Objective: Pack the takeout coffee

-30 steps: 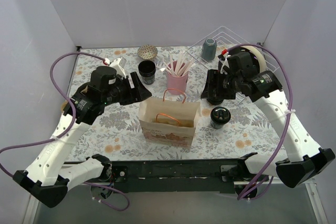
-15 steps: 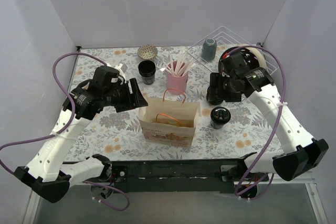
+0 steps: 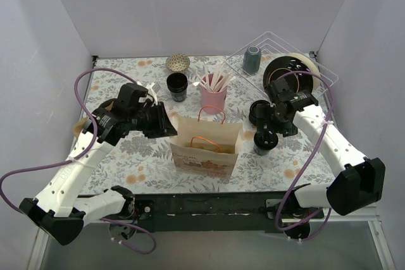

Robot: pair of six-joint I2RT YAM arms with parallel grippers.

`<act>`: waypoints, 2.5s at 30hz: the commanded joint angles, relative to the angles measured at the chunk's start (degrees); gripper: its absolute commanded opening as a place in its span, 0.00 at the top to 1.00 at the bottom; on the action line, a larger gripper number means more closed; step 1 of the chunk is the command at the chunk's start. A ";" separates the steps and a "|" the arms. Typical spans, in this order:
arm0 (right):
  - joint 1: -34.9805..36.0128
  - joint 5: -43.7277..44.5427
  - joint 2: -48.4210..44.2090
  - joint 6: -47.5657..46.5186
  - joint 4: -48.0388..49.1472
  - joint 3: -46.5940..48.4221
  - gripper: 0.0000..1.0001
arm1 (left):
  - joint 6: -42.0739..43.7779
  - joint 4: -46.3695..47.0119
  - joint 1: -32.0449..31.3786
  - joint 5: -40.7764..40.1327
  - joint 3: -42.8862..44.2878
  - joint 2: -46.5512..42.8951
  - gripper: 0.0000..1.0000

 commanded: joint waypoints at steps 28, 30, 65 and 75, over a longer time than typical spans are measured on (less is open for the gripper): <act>-1.40 -1.78 3.09 0.55 8.33 -5.75 0.14 | -1.15 -1.90 -0.06 -2.50 5.23 3.32 1.00; -1.32 -1.51 2.83 0.55 8.15 -5.84 0.14 | -1.59 -1.90 -0.06 -2.85 5.32 3.32 1.00; -1.32 -0.28 -0.95 -3.04 7.71 -7.08 0.41 | -3.97 -1.99 -0.06 -4.17 5.41 3.94 1.00; -1.32 -5.90 -7.01 -16.22 5.95 2.32 0.63 | -4.23 7.24 -0.06 -3.30 3.21 1.56 1.00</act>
